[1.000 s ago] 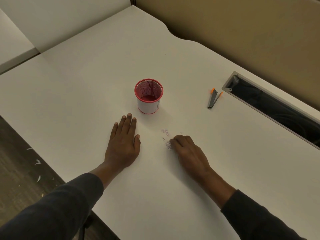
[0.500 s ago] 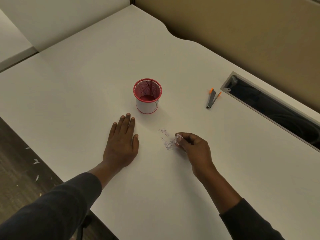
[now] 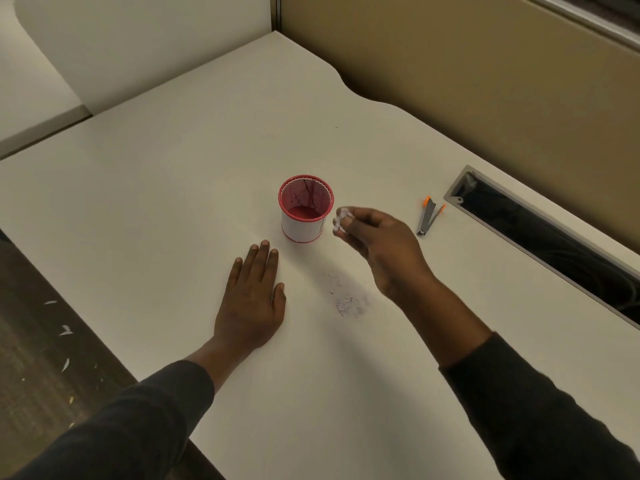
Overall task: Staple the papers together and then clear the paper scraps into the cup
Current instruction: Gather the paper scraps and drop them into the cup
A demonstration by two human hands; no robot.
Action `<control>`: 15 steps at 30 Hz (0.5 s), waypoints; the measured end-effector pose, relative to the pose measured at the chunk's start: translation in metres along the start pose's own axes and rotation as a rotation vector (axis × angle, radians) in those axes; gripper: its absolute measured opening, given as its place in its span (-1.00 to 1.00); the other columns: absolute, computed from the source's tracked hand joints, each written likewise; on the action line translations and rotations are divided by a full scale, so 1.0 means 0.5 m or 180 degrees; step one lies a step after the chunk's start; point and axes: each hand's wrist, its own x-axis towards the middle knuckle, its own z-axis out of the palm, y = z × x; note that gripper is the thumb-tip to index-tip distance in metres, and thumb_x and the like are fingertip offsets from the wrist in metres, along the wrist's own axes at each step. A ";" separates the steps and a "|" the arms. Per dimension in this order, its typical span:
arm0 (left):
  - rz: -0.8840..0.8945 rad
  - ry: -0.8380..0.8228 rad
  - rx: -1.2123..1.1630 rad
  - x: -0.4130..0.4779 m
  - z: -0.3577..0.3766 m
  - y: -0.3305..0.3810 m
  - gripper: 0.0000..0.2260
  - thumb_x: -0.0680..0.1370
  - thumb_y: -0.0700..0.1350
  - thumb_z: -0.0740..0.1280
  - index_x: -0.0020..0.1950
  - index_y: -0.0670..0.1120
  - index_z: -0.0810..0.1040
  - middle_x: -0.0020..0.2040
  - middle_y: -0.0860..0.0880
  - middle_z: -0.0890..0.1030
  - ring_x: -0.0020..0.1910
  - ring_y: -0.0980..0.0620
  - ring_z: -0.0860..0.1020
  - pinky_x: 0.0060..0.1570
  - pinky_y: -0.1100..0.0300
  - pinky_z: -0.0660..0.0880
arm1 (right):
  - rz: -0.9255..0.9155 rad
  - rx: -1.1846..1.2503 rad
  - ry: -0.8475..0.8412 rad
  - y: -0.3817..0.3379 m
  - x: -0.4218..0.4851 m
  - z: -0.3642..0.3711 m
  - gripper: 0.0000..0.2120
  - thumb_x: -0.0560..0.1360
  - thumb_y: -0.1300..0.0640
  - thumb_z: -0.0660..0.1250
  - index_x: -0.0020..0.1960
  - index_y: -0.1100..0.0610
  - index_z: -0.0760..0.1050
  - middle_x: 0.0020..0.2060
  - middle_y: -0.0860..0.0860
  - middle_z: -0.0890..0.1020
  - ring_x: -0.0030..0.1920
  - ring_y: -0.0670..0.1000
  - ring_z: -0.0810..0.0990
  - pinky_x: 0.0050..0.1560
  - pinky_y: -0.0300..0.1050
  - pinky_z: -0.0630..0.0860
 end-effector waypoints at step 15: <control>-0.0054 -0.0096 -0.0016 0.000 -0.001 0.003 -0.40 0.65 0.10 -0.12 0.66 -0.09 0.01 0.67 -0.06 -0.03 0.66 -0.03 -0.09 0.62 -0.08 0.00 | -0.1414 -0.4420 -0.0474 -0.068 0.142 0.123 -0.79 0.55 0.22 0.36 0.15 0.17 0.65 0.08 0.14 0.68 0.07 0.12 0.63 -0.03 -0.18 0.47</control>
